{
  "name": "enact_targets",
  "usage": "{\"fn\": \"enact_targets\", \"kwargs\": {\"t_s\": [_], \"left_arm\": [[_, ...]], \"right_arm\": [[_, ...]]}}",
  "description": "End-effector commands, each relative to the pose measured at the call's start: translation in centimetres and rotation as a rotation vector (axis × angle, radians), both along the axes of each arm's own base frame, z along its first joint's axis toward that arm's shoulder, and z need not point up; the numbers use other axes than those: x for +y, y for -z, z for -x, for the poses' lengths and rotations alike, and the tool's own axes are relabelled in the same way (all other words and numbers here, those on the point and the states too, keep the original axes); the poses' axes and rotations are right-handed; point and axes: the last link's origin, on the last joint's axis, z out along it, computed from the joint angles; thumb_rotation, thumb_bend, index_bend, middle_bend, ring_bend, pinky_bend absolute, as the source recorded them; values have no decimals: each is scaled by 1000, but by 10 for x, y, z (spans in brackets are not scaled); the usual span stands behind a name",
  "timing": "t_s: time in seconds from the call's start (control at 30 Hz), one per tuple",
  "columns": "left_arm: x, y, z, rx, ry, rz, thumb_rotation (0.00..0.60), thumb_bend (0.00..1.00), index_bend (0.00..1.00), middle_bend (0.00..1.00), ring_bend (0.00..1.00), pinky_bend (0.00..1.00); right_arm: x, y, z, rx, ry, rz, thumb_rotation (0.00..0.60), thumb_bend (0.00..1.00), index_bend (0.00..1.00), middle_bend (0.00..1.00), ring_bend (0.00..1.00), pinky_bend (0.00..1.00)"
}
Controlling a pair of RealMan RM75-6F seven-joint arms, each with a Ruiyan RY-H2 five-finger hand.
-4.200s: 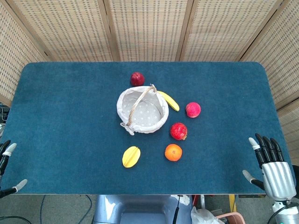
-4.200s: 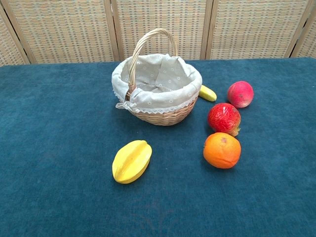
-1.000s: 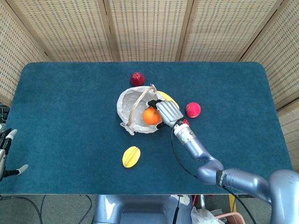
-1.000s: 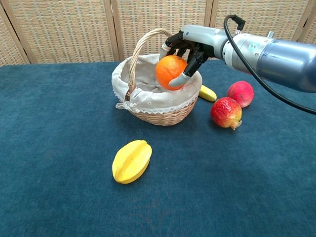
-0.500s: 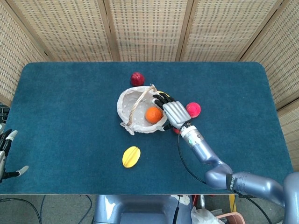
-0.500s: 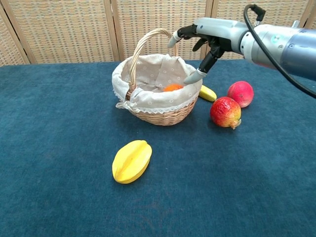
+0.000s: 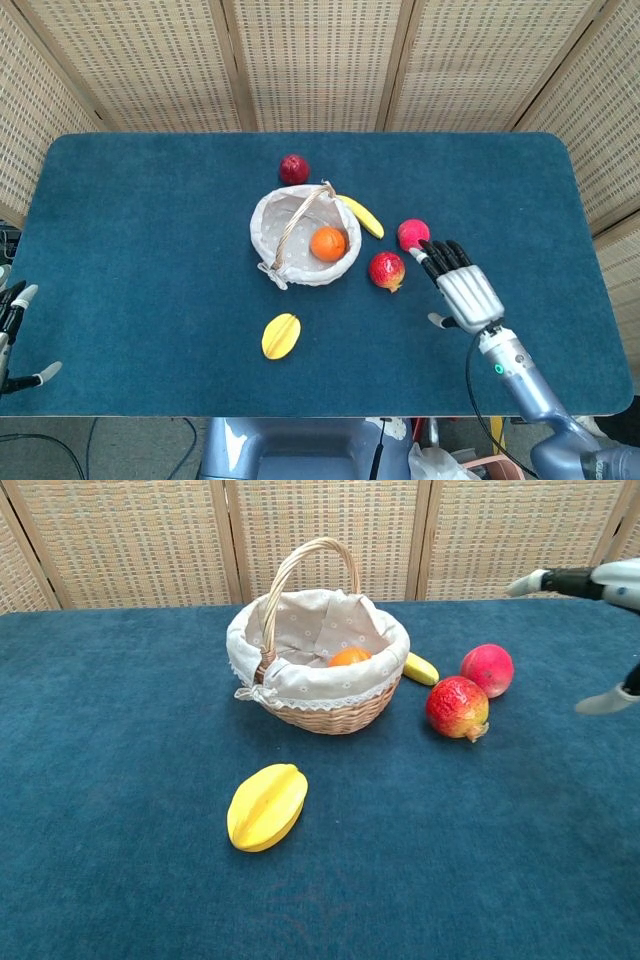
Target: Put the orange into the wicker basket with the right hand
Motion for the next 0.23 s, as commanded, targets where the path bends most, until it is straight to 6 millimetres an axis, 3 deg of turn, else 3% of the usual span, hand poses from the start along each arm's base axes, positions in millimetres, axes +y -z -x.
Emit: {"fn": "enact_targets", "kwargs": {"t_s": [0.03,0.23], "left_arm": [[-6,-1,-1,-3,10,-5,600,0,0,0,0,0],[-10,-2,-2,-5,20,-10,600,0,0,0,0,0]], "right_arm": [[49,-22,34,-14,11,119,600,0,0,0,0,0],[75,-28,60,-100,33,188,600,0,0,0,0,0]]}}
